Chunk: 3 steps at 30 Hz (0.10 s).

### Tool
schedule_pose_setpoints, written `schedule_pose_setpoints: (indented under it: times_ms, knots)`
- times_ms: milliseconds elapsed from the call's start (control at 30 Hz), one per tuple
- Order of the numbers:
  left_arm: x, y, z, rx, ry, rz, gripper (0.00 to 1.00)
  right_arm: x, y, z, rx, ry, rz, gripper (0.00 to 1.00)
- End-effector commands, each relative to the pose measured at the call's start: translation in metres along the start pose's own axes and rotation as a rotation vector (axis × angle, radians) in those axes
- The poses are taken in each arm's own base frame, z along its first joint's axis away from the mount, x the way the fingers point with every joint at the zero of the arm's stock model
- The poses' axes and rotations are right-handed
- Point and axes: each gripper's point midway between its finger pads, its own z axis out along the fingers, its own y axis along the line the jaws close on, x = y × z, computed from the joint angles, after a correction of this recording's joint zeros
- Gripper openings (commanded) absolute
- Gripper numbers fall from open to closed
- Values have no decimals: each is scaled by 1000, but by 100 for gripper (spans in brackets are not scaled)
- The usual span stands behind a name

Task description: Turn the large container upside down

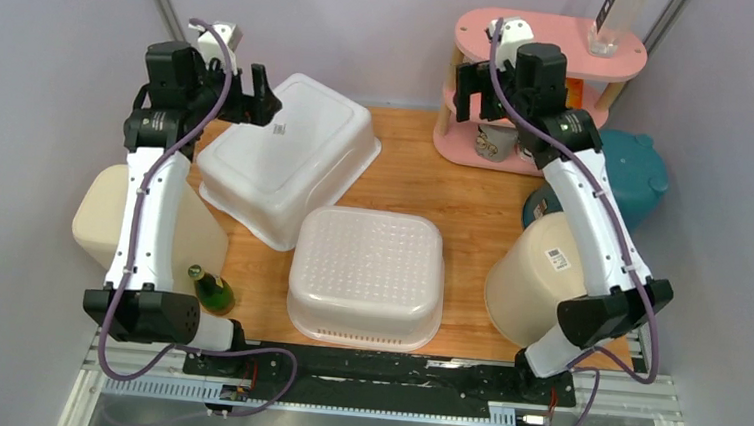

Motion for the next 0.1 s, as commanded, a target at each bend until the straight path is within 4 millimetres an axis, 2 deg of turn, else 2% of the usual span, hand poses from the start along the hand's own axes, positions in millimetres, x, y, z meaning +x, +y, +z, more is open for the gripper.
schedule_pose_setpoints:
  times_ms: [0,67]
  knots:
    - [-12,20,-9,-103,-9,117,100,-10,-20,-40,116,-54,37,100]
    - [-15,25,-14,-142,-7,115,100,-4,-19,-40,111,-62,51,100]
